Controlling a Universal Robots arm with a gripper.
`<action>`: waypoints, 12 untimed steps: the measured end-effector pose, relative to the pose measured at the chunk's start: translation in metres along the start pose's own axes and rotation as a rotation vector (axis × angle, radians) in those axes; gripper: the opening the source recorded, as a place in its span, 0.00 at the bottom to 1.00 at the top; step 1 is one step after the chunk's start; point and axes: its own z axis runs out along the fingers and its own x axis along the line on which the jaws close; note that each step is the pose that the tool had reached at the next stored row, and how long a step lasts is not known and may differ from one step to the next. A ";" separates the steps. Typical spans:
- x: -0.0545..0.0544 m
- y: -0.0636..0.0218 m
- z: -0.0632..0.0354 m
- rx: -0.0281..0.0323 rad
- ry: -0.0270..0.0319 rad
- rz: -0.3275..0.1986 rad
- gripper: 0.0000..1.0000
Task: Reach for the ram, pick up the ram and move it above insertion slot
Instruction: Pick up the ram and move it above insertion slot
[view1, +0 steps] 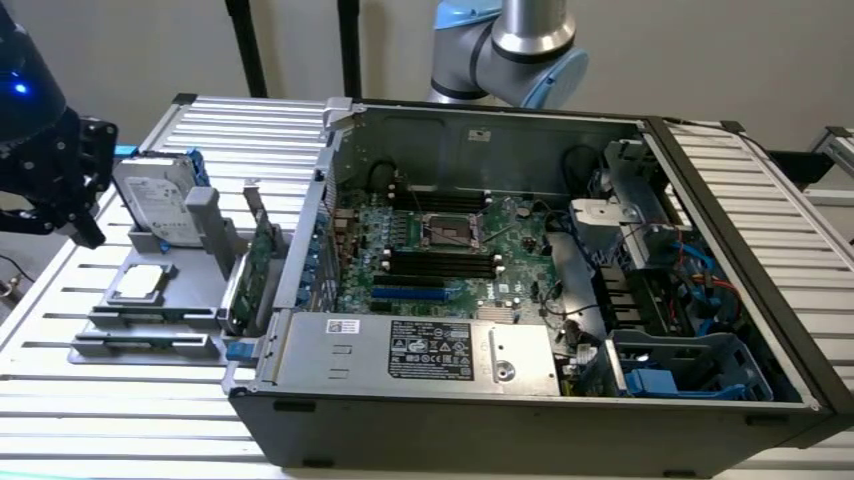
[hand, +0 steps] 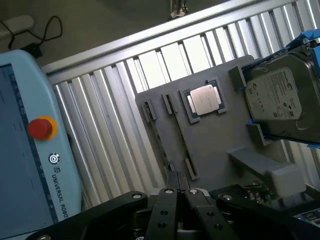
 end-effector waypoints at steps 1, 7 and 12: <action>0.000 0.0000 0.0002 0.0000 0.0007 -0.018 0.11; 0.000 -0.0001 0.0016 0.0000 0.0050 -0.127 0.11; 0.000 -0.0001 0.0029 0.0002 0.0084 -0.217 0.11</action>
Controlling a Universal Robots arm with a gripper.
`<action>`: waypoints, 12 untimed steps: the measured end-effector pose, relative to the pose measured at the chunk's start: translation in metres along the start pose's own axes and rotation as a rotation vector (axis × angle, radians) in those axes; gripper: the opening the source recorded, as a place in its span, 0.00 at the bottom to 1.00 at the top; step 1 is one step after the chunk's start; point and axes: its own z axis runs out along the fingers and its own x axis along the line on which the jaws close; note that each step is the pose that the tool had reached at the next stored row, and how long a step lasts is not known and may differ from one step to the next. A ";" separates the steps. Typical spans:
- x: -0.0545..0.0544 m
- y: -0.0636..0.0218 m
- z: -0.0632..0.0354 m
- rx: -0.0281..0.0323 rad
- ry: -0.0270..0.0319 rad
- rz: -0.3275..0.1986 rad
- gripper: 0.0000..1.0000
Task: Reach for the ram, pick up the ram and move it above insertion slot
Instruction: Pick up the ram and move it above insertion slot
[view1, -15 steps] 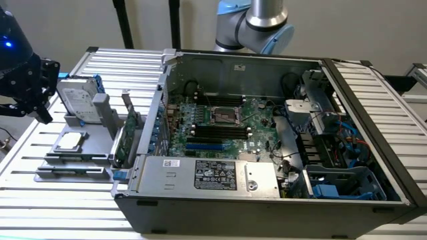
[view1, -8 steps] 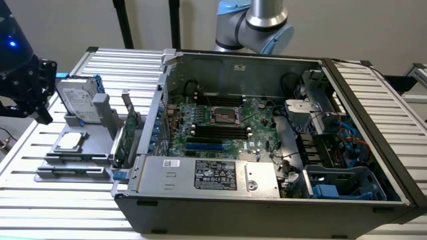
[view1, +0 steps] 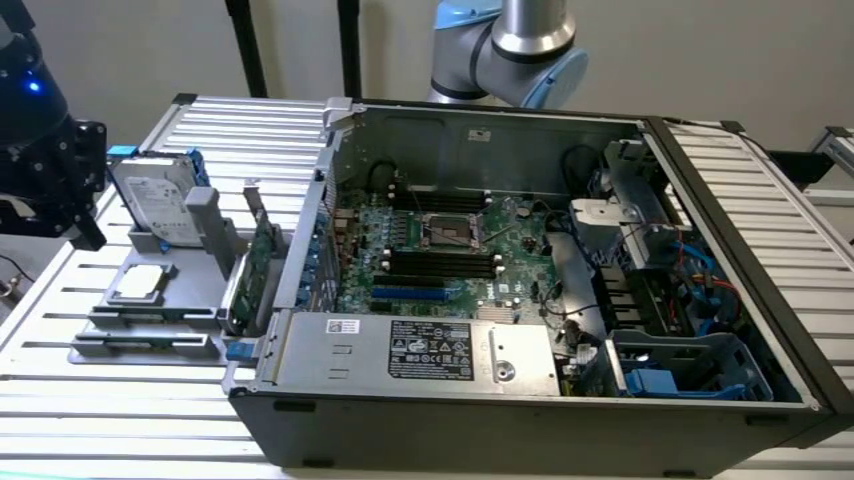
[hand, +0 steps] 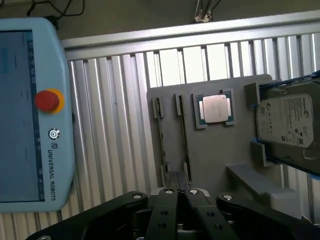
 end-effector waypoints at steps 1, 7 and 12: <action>0.000 0.0000 0.0001 -0.0001 0.0009 -0.018 0.11; 0.000 0.0000 0.0007 0.0001 0.0024 -0.106 0.11; 0.000 -0.0014 0.0007 0.0001 0.0005 -0.106 0.18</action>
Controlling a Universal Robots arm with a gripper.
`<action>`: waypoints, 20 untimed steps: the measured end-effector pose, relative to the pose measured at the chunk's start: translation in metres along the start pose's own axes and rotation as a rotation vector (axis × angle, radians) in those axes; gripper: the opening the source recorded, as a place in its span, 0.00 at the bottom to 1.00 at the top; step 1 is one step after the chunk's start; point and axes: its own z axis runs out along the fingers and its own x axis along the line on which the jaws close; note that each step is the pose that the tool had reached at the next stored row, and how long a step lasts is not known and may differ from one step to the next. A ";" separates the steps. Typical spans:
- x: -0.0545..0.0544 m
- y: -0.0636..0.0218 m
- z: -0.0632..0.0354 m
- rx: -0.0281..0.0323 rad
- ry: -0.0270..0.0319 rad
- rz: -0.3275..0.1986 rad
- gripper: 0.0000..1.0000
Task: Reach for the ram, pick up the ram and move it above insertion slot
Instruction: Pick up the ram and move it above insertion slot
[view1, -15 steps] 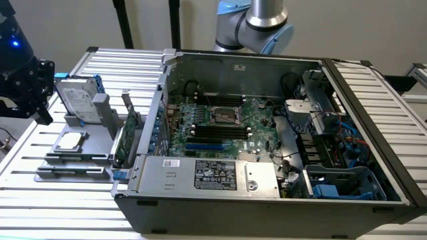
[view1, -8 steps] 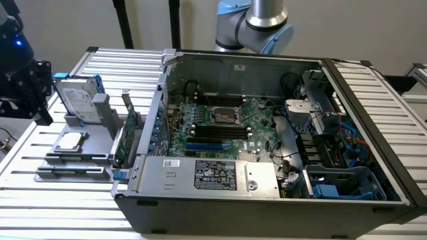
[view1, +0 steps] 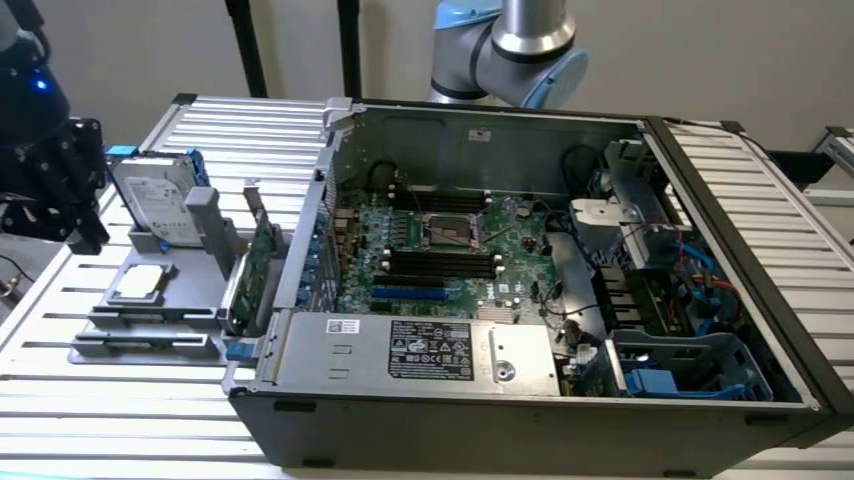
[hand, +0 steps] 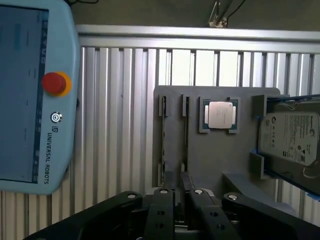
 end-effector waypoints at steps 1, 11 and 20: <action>0.000 -0.0005 0.0001 0.0000 -0.0002 0.000 0.24; 0.002 -0.0019 0.0153 -0.0002 -0.0001 0.002 0.36; 0.006 -0.0024 0.0316 -0.0002 -0.0001 0.003 0.36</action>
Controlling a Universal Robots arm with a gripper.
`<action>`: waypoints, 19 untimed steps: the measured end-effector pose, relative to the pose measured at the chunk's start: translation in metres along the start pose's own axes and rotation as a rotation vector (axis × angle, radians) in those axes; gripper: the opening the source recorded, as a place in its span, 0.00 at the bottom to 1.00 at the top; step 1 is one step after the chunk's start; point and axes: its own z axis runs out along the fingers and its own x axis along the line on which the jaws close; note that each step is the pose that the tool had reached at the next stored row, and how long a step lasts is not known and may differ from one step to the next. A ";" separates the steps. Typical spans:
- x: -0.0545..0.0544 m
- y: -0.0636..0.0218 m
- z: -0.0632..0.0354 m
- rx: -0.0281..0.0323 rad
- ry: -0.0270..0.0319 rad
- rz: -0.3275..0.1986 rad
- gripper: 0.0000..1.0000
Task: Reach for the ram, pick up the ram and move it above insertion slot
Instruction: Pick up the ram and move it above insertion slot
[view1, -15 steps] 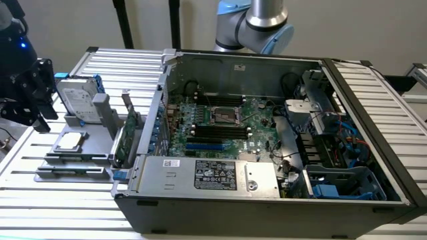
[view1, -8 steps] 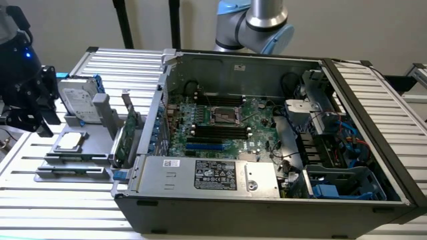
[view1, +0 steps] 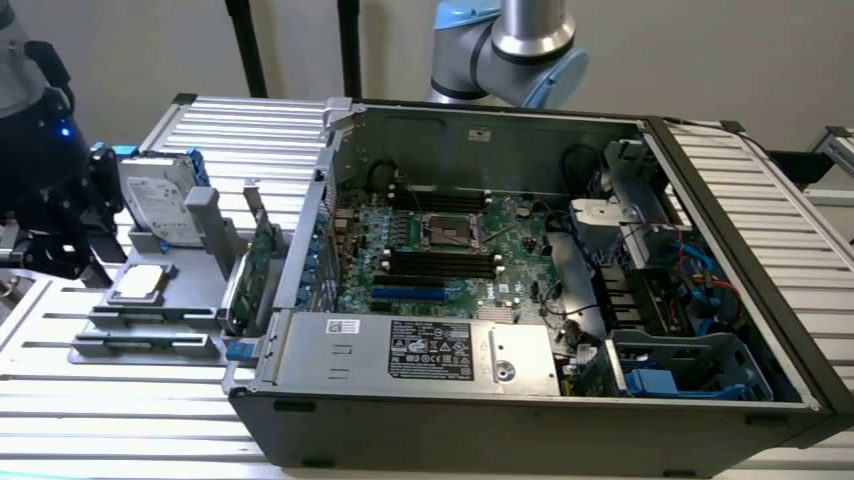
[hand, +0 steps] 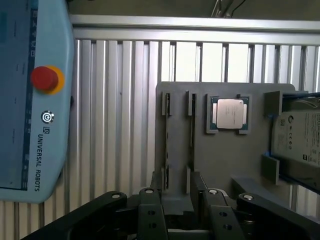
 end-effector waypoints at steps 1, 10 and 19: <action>0.001 0.0000 0.0018 0.0001 -0.0001 0.000 0.36; 0.006 -0.0006 0.0182 0.0001 -0.0001 0.000 0.36; 0.009 -0.0011 0.0346 0.0000 0.0000 0.001 0.36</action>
